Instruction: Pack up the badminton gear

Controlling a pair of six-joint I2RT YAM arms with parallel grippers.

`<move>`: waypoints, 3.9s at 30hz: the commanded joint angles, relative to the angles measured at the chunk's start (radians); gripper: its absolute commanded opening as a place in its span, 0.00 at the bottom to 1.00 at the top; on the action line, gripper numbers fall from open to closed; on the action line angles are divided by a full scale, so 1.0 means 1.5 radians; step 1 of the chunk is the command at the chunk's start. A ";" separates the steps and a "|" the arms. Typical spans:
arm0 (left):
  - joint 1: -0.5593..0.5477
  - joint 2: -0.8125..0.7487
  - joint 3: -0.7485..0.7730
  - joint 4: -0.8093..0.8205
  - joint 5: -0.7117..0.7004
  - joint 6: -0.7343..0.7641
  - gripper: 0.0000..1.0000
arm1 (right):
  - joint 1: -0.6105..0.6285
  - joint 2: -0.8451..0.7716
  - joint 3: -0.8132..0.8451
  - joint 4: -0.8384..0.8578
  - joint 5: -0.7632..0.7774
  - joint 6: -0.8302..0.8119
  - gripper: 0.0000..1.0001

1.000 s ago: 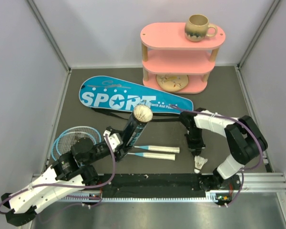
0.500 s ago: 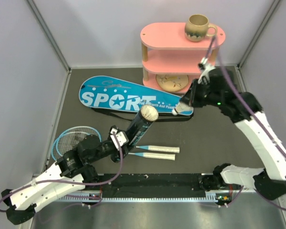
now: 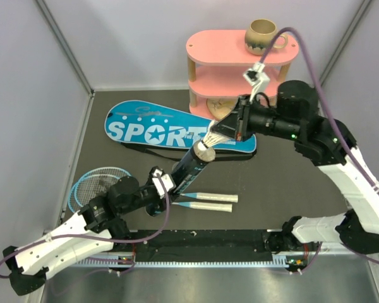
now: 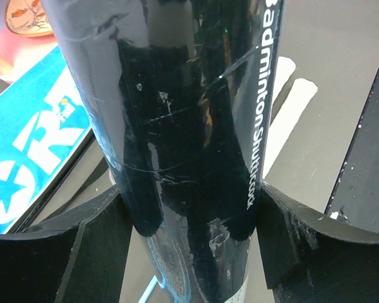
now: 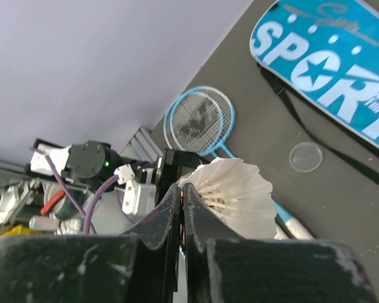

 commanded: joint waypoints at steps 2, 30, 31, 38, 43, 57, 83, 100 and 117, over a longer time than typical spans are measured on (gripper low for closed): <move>0.000 0.001 0.028 0.048 0.017 0.004 0.00 | 0.082 0.035 0.021 -0.017 0.054 -0.024 0.00; 0.000 -0.012 0.026 0.052 0.012 0.001 0.00 | -0.044 -0.035 -0.057 -0.043 -0.047 -0.073 0.67; 0.000 -0.012 0.026 0.052 0.014 0.002 0.00 | -0.045 -0.024 -0.059 -0.044 -0.063 -0.073 0.68; 0.000 -0.025 0.022 0.057 0.014 0.002 0.00 | 0.041 0.051 -0.084 -0.044 -0.052 -0.076 0.68; 0.000 -0.031 0.022 0.058 0.018 0.002 0.00 | 0.097 0.111 -0.113 -0.030 -0.042 -0.062 0.68; 0.000 -0.052 0.020 0.066 -0.019 0.000 0.00 | 0.034 -0.065 -0.158 0.094 0.065 -0.076 0.75; 0.000 -0.053 0.020 0.063 -0.018 0.000 0.00 | 0.092 0.159 0.003 -0.066 -0.035 -0.054 0.75; 0.000 -0.161 0.022 0.076 -0.291 -0.022 0.00 | 0.020 -0.099 -0.454 0.264 0.250 -0.100 0.77; 0.000 -0.312 0.005 0.124 -0.282 -0.038 0.00 | 0.125 0.488 -0.159 0.261 0.146 -0.154 0.40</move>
